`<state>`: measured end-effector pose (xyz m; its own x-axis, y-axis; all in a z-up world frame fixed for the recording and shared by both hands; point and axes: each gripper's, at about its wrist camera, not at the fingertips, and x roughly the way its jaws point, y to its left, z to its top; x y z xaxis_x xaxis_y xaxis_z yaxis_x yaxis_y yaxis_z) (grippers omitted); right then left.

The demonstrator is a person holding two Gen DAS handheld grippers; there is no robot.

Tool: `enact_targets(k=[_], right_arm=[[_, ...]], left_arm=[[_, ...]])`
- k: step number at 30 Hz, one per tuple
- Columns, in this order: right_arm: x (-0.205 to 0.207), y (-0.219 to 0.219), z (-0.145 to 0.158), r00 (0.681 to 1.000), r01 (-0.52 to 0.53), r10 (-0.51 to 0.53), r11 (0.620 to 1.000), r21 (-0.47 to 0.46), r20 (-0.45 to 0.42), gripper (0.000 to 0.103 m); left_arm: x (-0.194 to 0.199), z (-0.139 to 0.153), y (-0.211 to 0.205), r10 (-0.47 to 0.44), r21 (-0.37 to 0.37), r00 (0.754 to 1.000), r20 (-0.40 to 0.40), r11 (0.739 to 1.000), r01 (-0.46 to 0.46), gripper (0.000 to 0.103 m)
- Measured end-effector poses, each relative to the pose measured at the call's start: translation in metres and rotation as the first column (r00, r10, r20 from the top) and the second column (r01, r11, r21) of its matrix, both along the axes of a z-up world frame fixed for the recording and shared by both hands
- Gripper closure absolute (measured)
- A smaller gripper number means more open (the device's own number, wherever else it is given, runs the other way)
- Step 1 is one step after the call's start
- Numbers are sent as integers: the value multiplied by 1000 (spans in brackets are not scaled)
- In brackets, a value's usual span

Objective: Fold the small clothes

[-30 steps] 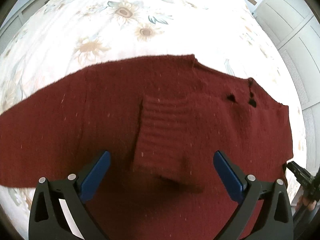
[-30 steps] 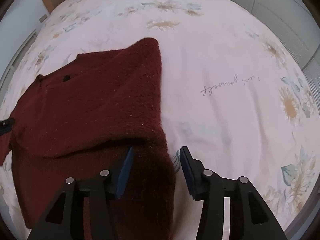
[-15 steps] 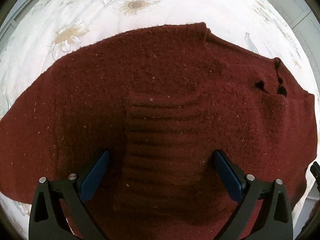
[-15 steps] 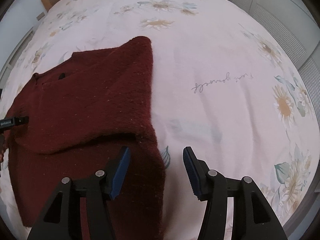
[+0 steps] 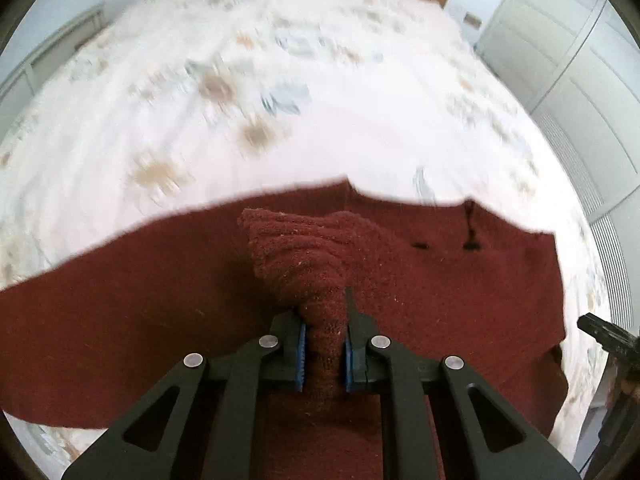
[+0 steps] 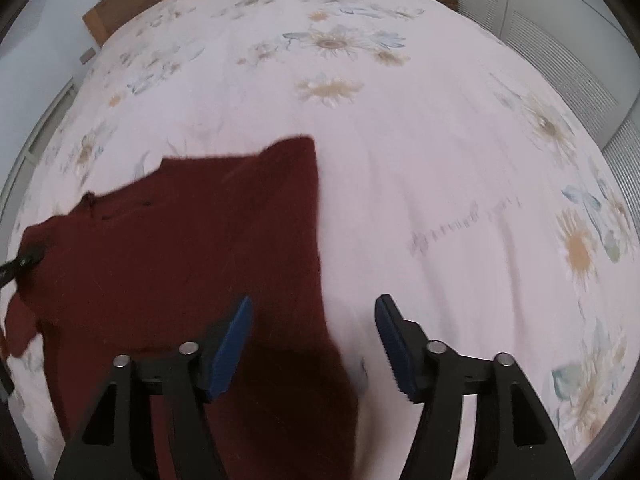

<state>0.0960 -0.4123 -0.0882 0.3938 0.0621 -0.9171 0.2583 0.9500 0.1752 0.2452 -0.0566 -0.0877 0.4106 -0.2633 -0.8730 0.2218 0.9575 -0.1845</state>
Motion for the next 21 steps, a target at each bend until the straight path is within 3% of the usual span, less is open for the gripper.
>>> enact_targets(k=[3,9,11,17,21], right_arm=[[27,0,-13,1000,6,-5,998,55,-9,37],[58,12,-50,995,-20,24,999,47,-98,39],[58,13,-54,995,-33,40,997,74,-90,84],[47,12,-36,999,-32,32,999,-8,-36,86],[50,13,-54,997,-41,38,999,-35,-72,86]], left_arm=[[-11,-2,6,6,36,1000,25,999,-7,92],[-24,-3,49,33,37,998,-57,999,-31,92],[-30,-2,57,34,37,997,-64,999,-32,92],[-30,-10,50,16,41,999,-45,999,-14,91],[-29,-34,52,34,105,997,-74,994,-26,90]])
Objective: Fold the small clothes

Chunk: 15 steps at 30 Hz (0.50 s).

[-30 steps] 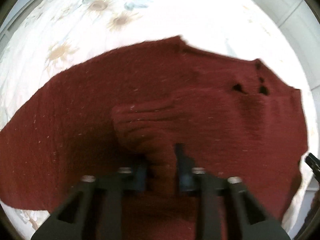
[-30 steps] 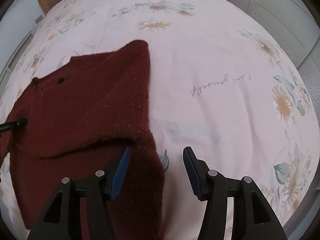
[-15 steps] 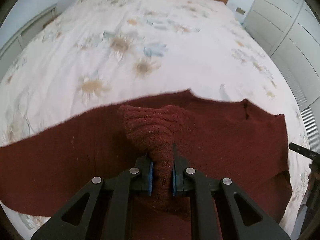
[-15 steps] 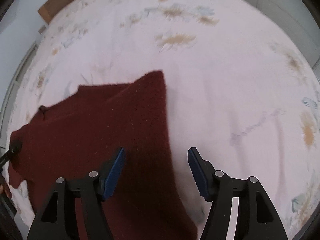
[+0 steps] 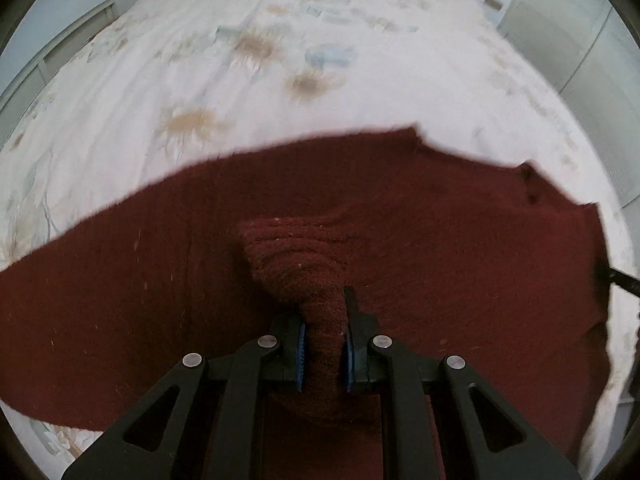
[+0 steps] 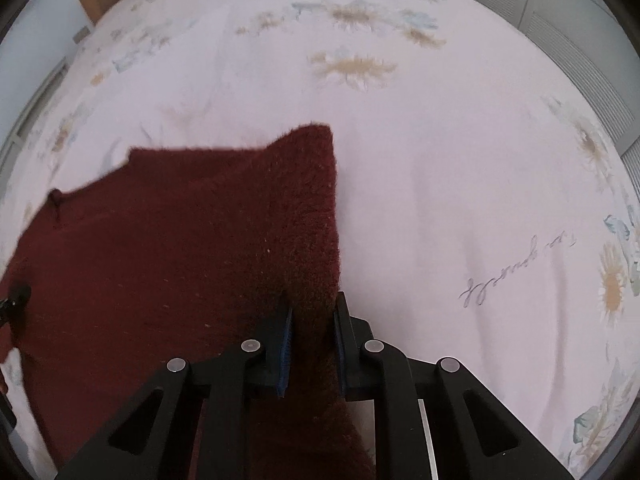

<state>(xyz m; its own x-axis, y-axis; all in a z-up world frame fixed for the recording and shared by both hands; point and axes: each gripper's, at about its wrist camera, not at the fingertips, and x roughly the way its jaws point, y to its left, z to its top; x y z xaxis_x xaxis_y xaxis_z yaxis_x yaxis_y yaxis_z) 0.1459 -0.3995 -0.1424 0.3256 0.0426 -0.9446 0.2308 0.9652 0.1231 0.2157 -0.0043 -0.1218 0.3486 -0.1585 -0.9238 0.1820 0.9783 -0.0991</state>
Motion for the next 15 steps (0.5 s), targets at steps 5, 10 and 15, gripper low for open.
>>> enact_targets(k=[5,10,15], right_arm=[[-1,-2,-4,1000,19,-19,1000,21,15,83],[-9,6,19,998,34,-34,999,-10,60,65],[-15,32,53,988,-14,19,999,-33,151,24]], left_arm=[[-6,-9,-2,-16,47,999,33,999,15,83],[-5,7,1,20,78,999,39,997,-23,71],[-14,35,-2,34,70,993,110,997,-42,3]])
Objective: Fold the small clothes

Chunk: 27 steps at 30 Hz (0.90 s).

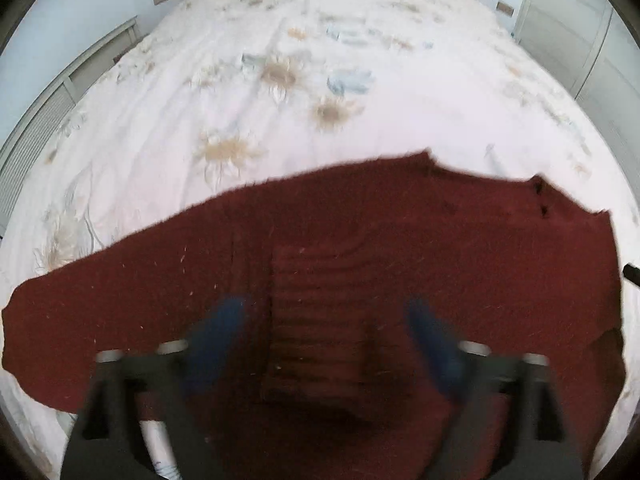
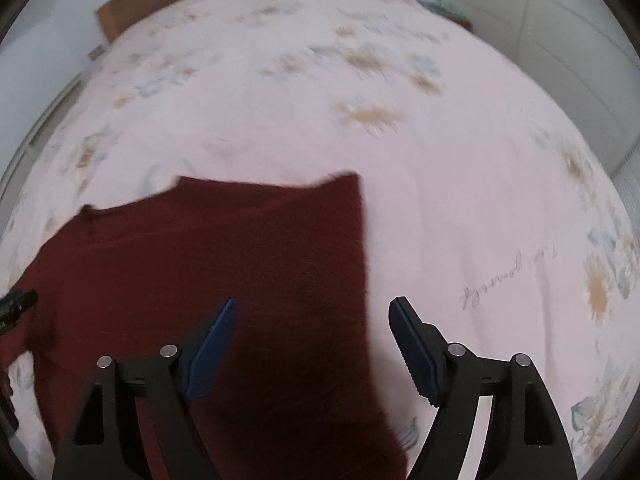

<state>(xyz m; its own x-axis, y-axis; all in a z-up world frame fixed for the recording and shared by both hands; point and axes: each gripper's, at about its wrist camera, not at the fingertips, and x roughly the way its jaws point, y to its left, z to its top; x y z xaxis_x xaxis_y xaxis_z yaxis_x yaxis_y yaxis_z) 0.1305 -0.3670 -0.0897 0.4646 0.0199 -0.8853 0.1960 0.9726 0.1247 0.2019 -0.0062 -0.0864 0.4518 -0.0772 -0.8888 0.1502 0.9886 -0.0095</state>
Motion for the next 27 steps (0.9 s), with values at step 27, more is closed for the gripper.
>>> enact_targets(k=[27], right_arm=[[-16,75,-65,994,-113,113,983,-144,-9,0]], left_arm=[[-34,-63,-31,-112,53,993,-26,992,114,1]])
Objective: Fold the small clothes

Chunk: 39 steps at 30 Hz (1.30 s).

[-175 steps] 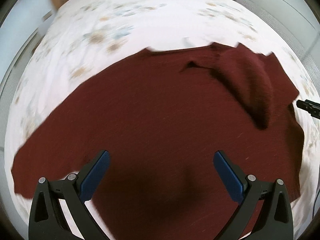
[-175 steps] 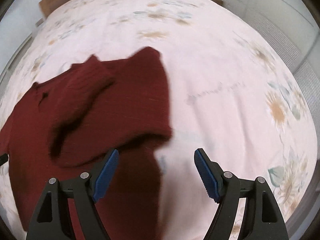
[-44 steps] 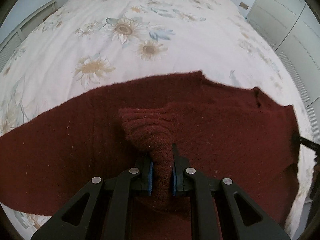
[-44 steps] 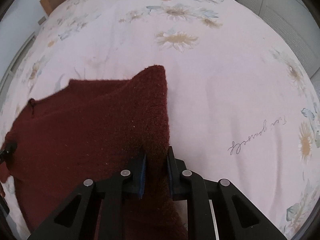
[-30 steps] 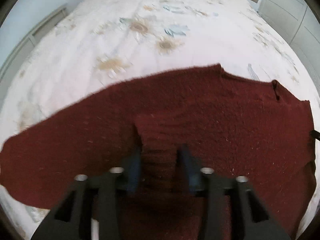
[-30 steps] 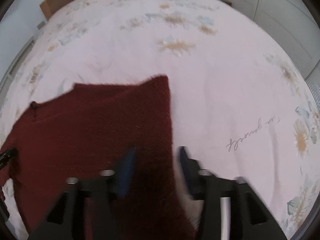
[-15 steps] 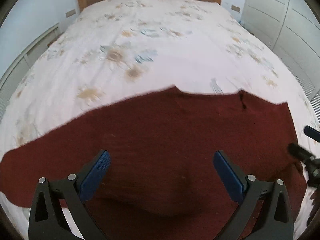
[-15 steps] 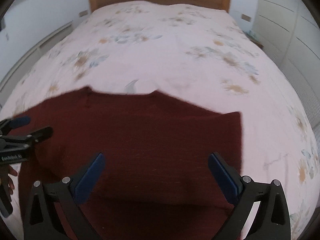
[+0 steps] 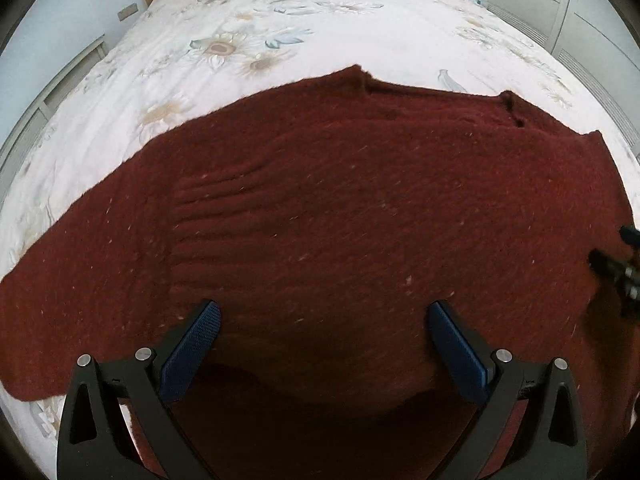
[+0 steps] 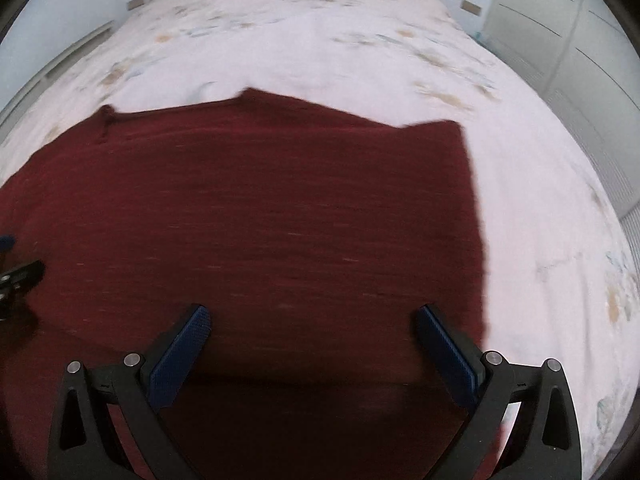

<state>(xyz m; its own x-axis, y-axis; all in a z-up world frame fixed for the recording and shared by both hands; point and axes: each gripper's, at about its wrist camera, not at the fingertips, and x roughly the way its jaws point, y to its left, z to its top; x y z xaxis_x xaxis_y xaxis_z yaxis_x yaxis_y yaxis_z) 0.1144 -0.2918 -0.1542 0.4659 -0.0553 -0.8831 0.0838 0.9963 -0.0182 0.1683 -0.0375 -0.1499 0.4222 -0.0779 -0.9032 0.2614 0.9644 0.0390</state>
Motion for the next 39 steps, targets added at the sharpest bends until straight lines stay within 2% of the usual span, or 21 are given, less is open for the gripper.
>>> enact_targets(k=[2,10,15,21,24,26,28,30,31,33,34,36,39], right_arm=[[-2,-7,-2,1000,1,-1,999,38,4,0],[-7,-3,-9,999,-15,15,1000,26,30,0],[-11,4,7,999,-38,38,999,6,8,0],[-38,17,42,997,-67,66,997,26,49,0],[-58,19,59,995,-69,65,996,48,75,0],[-68,20,65,995,-68,64,996,48,80,0],[-77,20,70,995,-66,63,997,41,84,0],[-87,17,73,994,-64,61,998,29,87,0],[-87,14,74,994,-63,60,998,25,86,0],[-90,12,74,995,-58,56,998,19,84,0],[-92,10,73,995,-52,50,998,20,82,0],[-94,7,71,997,-32,30,999,20,76,0],[-96,4,66,998,-17,16,1000,24,59,0]], left_arm=[[-1,-2,4,3,-18,1000,4,1000,-3,1],[7,-8,0,43,0,999,14,999,-43,1],[0,4,7,47,-39,999,14,998,-47,1],[-19,49,66,151,-96,987,47,985,-147,1],[-27,71,116,252,-133,966,65,961,-242,1],[-34,79,155,344,-140,936,75,933,-332,1],[-39,82,194,456,-122,884,99,888,-444,1],[-45,81,240,580,-120,809,94,813,-569,1],[-48,77,266,653,-131,754,70,755,-642,1],[-50,72,303,743,-156,669,23,664,-732,1],[-52,65,324,790,-159,613,-6,605,-780,1],[-48,58,349,832,-141,554,-46,543,-828,1],[-53,42,382,870,-149,480,-111,463,-874,1]])
